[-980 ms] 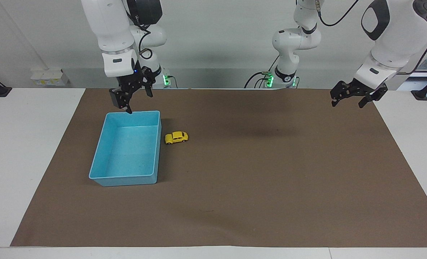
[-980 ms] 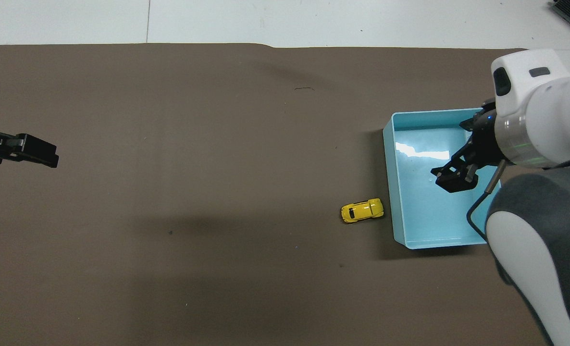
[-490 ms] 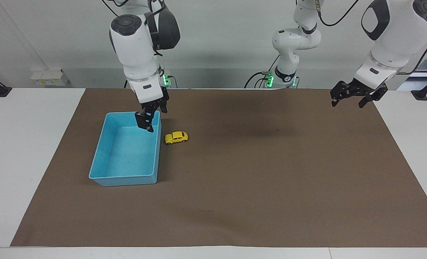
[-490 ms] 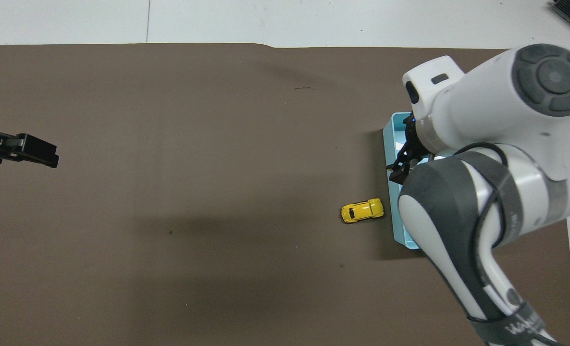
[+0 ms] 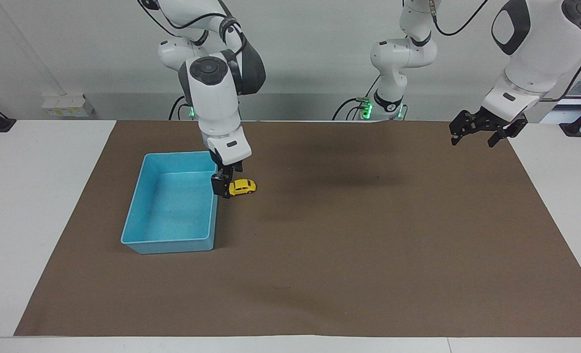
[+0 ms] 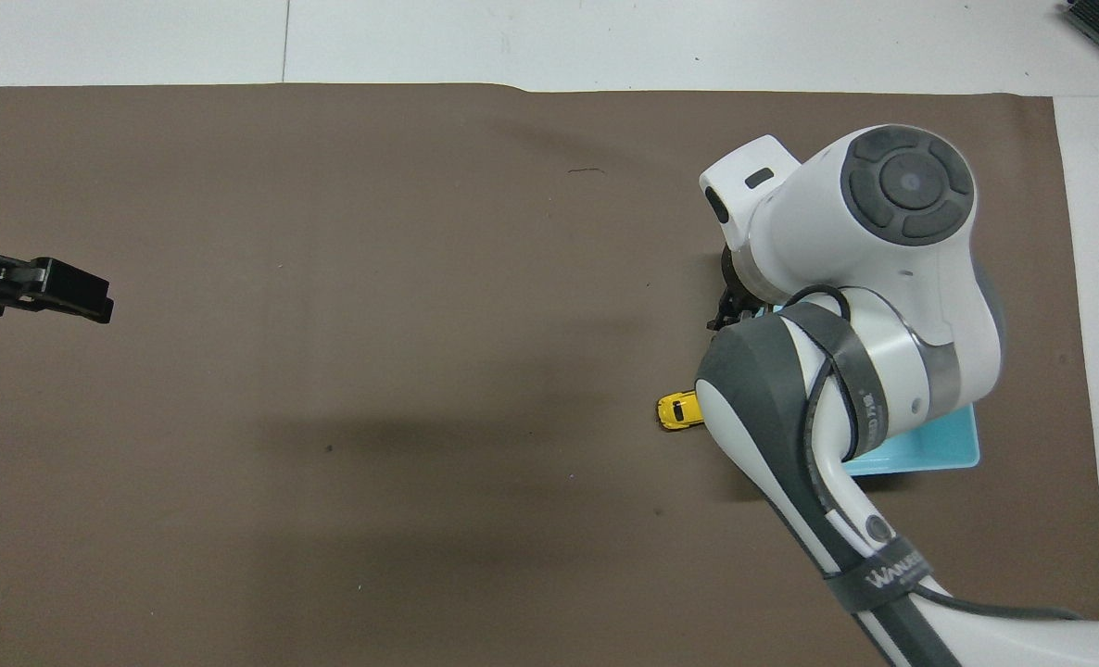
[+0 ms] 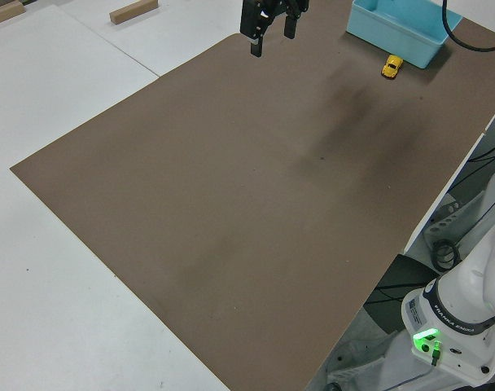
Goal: Wind up and store yellow beetle car
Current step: 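Lower the right gripper and grasp the yellow car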
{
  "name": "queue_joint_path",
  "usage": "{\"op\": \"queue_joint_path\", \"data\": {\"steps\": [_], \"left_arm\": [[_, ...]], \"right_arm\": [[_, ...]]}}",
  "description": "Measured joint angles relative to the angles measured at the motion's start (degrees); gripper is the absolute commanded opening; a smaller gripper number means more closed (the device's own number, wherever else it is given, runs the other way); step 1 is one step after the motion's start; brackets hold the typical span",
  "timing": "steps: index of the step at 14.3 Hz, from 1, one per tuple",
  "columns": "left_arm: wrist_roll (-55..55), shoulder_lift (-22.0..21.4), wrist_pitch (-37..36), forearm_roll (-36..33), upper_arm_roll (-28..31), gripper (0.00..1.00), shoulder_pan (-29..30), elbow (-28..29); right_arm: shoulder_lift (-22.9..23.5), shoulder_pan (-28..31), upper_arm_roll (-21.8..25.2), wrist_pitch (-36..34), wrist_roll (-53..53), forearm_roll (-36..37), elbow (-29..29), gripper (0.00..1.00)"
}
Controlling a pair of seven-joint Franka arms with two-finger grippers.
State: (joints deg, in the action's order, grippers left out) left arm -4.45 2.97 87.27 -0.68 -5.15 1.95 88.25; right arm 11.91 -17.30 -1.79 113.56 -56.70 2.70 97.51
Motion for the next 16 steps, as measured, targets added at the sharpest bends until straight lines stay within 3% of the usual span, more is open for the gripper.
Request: {"op": "queue_joint_path", "data": {"steps": [4,8,11,16], "left_arm": [[0.00,0.00,0.00,0.00,0.00,1.00,0.00,0.00],[0.00,0.00,0.00,0.00,0.00,1.00,0.00,0.00],[0.00,0.00,0.00,0.00,0.00,1.00,0.00,0.00],[-0.01,0.00,0.00,0.00,0.00,1.00,0.00,0.00]], "right_arm": [[1.42,-0.04,0.00,9.98,-3.43,1.37,8.42,1.00],[0.97,-2.02,-0.19,11.38,-3.52,2.05,13.45,1.00],[-1.88,-3.83,-0.27,11.52,-3.52,2.07,18.29,1.00],[-7.01,-4.68,-0.46,17.64,-3.53,2.41,29.25,1.00]]}}
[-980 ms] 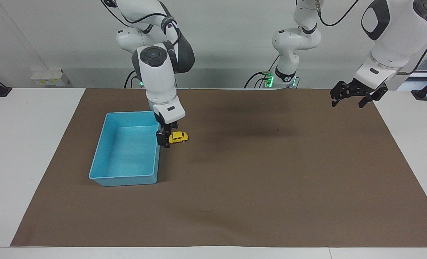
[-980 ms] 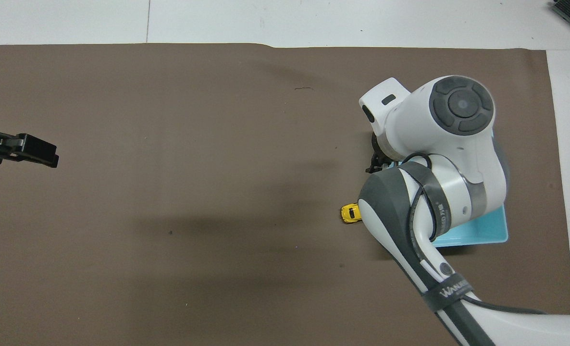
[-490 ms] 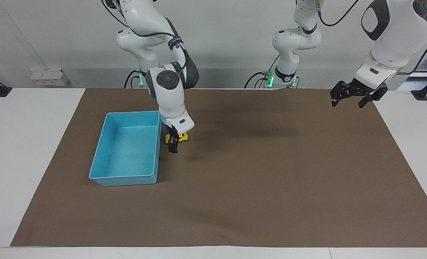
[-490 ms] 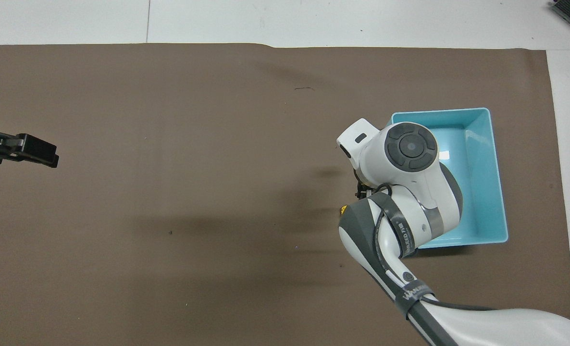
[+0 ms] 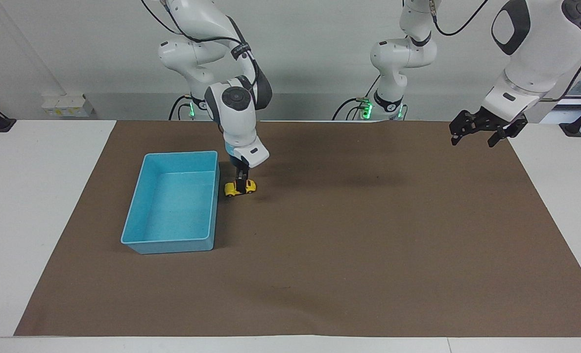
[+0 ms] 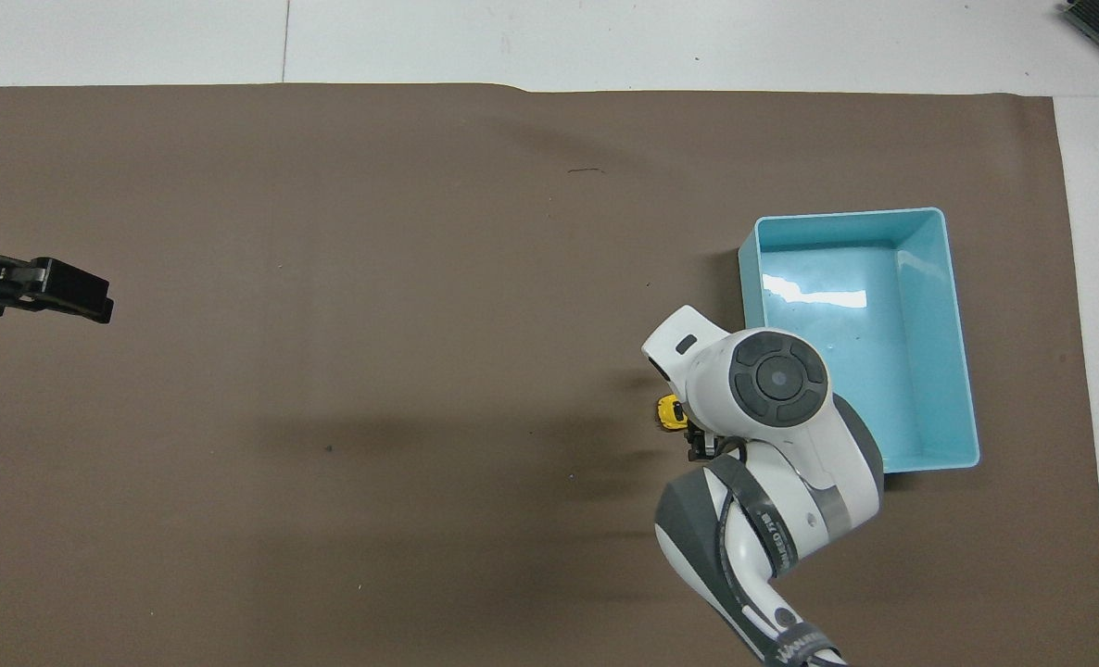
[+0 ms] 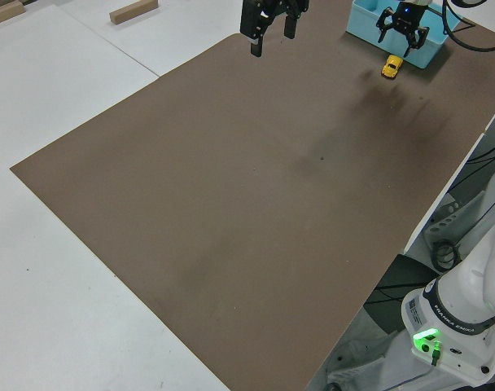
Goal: Wind up and store yellow beetle car
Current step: 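Lower the right gripper and grasp the yellow car, then lift the car with the right gripper over the bin rim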
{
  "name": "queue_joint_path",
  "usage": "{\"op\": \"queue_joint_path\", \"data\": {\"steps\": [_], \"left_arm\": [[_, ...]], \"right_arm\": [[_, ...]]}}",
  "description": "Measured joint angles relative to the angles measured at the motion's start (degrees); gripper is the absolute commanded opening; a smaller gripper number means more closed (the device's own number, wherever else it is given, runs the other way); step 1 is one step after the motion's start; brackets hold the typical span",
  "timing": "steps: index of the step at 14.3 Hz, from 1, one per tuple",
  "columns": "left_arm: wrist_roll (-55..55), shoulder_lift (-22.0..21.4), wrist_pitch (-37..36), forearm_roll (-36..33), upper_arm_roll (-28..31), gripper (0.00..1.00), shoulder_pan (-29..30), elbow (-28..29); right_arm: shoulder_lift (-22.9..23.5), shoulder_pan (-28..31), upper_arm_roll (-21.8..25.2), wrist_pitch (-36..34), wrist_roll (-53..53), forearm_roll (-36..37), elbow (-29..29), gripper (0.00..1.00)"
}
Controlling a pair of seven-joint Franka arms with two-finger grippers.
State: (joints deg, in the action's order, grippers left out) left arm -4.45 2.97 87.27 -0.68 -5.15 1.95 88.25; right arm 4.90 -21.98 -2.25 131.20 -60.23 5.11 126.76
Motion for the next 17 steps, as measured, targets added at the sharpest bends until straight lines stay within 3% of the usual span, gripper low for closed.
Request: {"op": "queue_joint_path", "data": {"steps": [5,9,11,12,13,14,15,17], "left_arm": [[0.00,0.00,0.00,0.00,0.00,1.00,0.00,0.00],[0.00,0.00,0.00,0.00,0.00,1.00,0.00,0.00],[0.00,0.00,0.00,0.00,0.00,1.00,0.00,0.00],[0.00,0.00,0.00,0.00,0.00,1.00,0.00,0.00],[0.00,0.00,0.00,0.00,0.00,1.00,0.00,0.00],[0.00,0.00,0.00,0.00,0.00,1.00,0.00,0.00],[0.00,0.00,0.00,0.00,0.00,1.00,0.00,0.00],[0.00,0.00,0.00,0.00,0.00,1.00,0.00,0.00]], "right_arm": [[-0.17,-0.08,0.02,3.42,0.00,1.49,3.68,1.00],[0.13,-0.05,0.29,5.39,-0.02,2.34,5.29,0.85],[0.39,0.00,0.37,6.42,-0.02,2.57,5.50,0.66],[0.45,0.04,0.38,6.69,-0.02,2.64,5.52,0.50],[0.55,0.07,0.38,6.95,-0.07,2.69,5.54,0.25],[0.70,0.11,0.41,7.63,-0.35,2.82,5.46,0.08],[0.72,0.15,0.45,8.04,-0.98,2.83,5.27,0.00],[0.76,0.15,0.45,8.02,-1.12,2.83,5.12,0.00]]}}
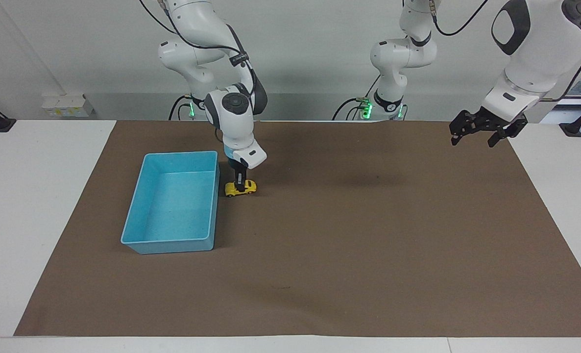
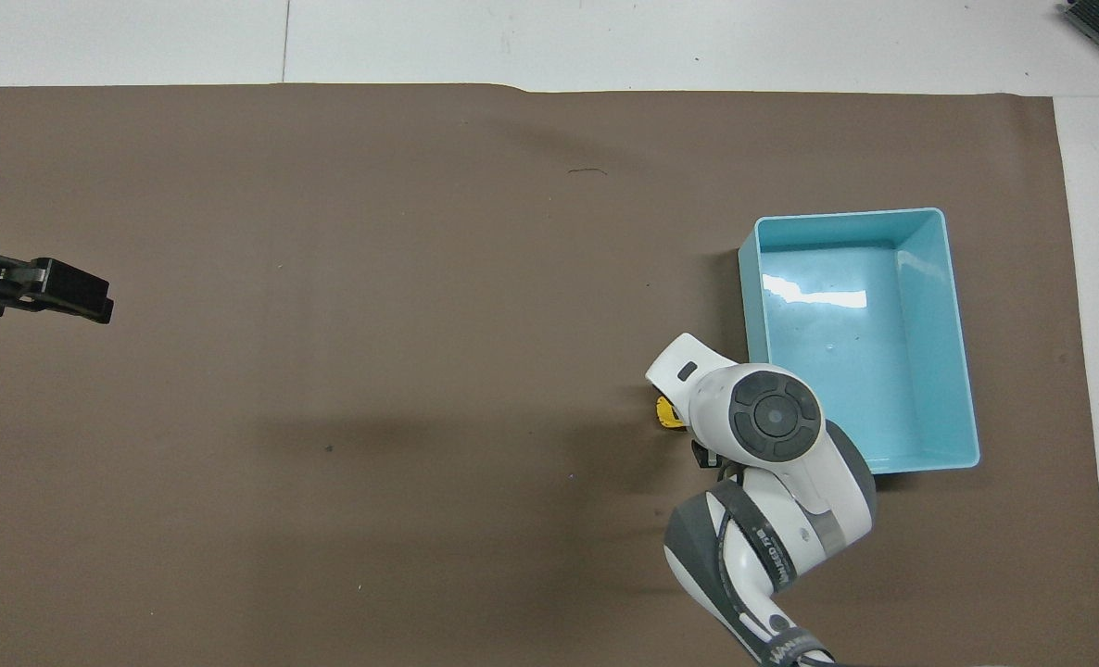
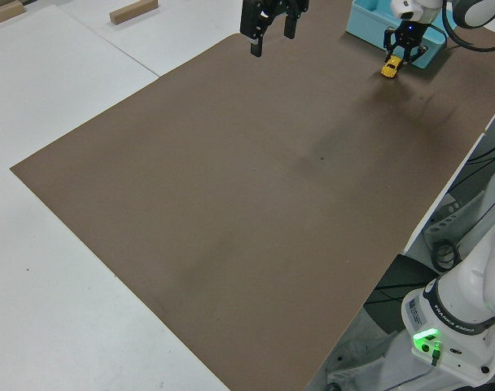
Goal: Wind up and store yellow beetle car
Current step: 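Lift the car with the right gripper over the bin rim, then lower the car into the bin and open the right gripper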
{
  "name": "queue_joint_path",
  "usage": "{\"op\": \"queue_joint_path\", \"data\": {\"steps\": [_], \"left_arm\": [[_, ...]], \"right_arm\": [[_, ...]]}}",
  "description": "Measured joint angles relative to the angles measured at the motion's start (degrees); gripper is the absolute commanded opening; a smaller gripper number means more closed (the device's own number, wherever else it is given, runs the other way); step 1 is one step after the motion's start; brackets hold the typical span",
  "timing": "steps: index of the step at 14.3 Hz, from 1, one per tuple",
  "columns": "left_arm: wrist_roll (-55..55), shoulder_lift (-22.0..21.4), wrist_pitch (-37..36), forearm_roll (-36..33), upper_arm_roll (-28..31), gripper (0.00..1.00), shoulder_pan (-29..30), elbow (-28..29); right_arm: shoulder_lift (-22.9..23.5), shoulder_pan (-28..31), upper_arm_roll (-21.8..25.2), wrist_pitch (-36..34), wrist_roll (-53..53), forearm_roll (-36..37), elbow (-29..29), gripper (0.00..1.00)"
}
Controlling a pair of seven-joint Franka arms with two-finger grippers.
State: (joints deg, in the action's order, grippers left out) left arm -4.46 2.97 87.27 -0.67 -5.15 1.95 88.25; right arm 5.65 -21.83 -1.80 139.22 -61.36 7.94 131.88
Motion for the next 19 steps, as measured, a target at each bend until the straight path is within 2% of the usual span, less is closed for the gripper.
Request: {"op": "queue_joint_path", "data": {"steps": [3,9,12,19], "left_arm": [[0.00,0.00,0.00,0.00,0.00,1.00,0.00,0.00],[0.00,0.00,0.00,0.00,0.00,1.00,0.00,0.00],[0.00,0.00,0.00,0.00,0.00,1.00,0.00,0.00],[0.00,0.00,0.00,0.00,0.00,1.00,0.00,0.00]], "right_arm": [[1.06,-0.12,-0.02,-1.37,0.04,0.00,-2.73,0.00],[-0.10,-0.30,-0.63,-17.77,1.28,-0.08,-15.73,0.00],[-1.63,0.30,0.02,-22.92,1.23,-0.08,-18.99,0.00],[-2.67,13.79,0.45,-24.50,-14.87,-0.08,-18.50,0.00]]}}
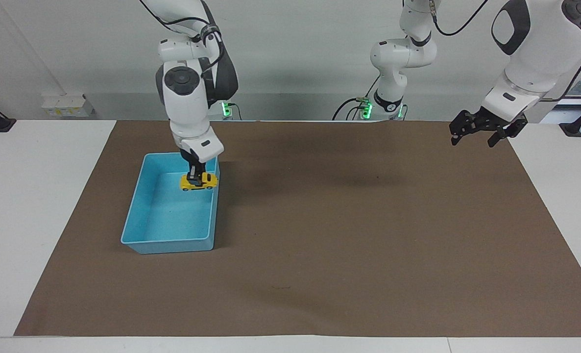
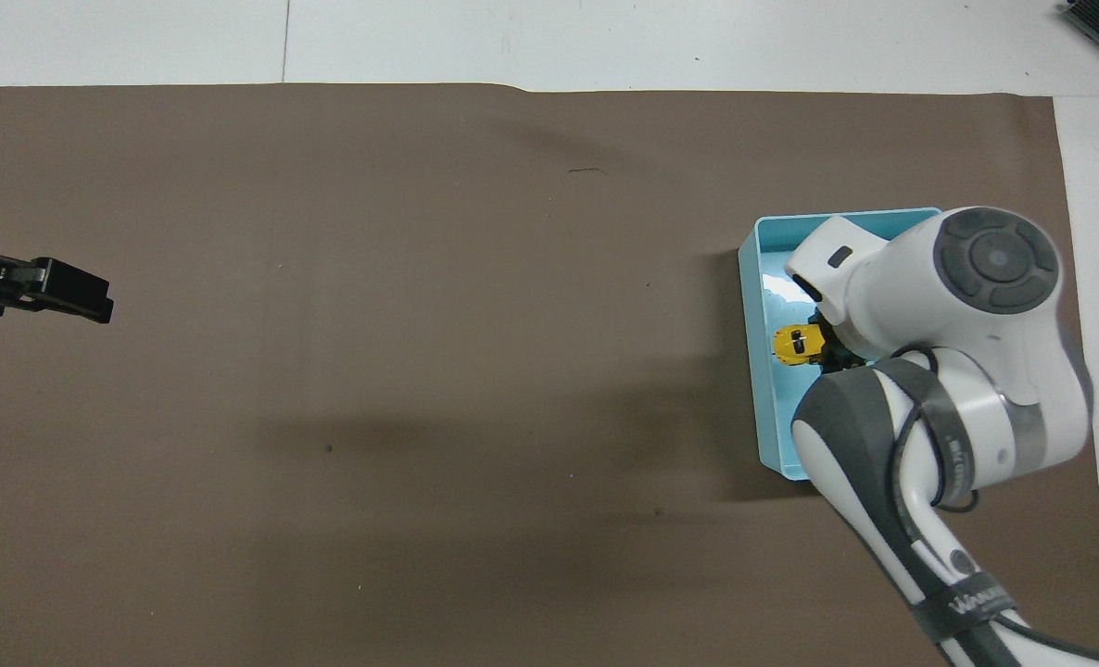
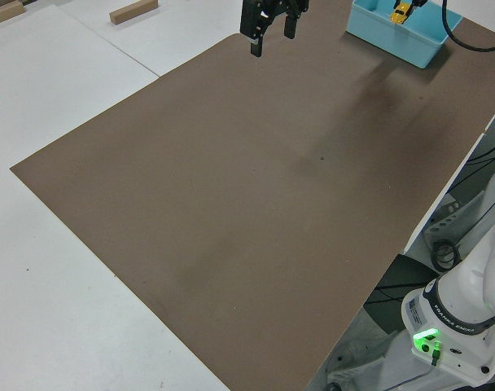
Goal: Wind up and store yellow beetle car
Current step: 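Lower the car into the bin and open the right gripper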
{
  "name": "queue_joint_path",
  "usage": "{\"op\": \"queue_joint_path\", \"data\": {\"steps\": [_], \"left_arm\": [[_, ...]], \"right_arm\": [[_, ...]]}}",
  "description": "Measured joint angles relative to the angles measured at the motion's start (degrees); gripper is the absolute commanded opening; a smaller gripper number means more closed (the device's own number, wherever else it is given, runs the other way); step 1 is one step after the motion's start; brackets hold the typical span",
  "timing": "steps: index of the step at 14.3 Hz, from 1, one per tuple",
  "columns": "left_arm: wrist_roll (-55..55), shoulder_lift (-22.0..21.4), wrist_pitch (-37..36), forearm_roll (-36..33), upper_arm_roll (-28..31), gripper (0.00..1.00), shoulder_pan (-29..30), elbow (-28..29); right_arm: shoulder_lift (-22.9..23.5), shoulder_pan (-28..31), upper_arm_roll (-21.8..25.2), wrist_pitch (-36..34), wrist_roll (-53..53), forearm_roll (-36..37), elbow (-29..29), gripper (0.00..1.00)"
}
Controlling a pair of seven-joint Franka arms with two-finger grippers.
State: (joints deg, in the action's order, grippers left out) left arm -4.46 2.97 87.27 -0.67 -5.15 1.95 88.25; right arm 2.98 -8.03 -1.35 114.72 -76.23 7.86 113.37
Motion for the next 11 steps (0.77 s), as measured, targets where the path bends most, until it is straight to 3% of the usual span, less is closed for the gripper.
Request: {"op": "queue_joint_path", "data": {"steps": [4,11], "left_arm": [[0.00,0.00,0.00,0.00,0.00,1.00,0.00,0.00],[0.00,0.00,0.00,0.00,0.00,1.00,0.00,0.00]], "right_arm": [[0.02,4.08,0.09,1.99,-4.85,0.00,2.11,0.00],[1.68,5.55,0.10,16.11,-4.86,0.00,11.81,0.00]]}}
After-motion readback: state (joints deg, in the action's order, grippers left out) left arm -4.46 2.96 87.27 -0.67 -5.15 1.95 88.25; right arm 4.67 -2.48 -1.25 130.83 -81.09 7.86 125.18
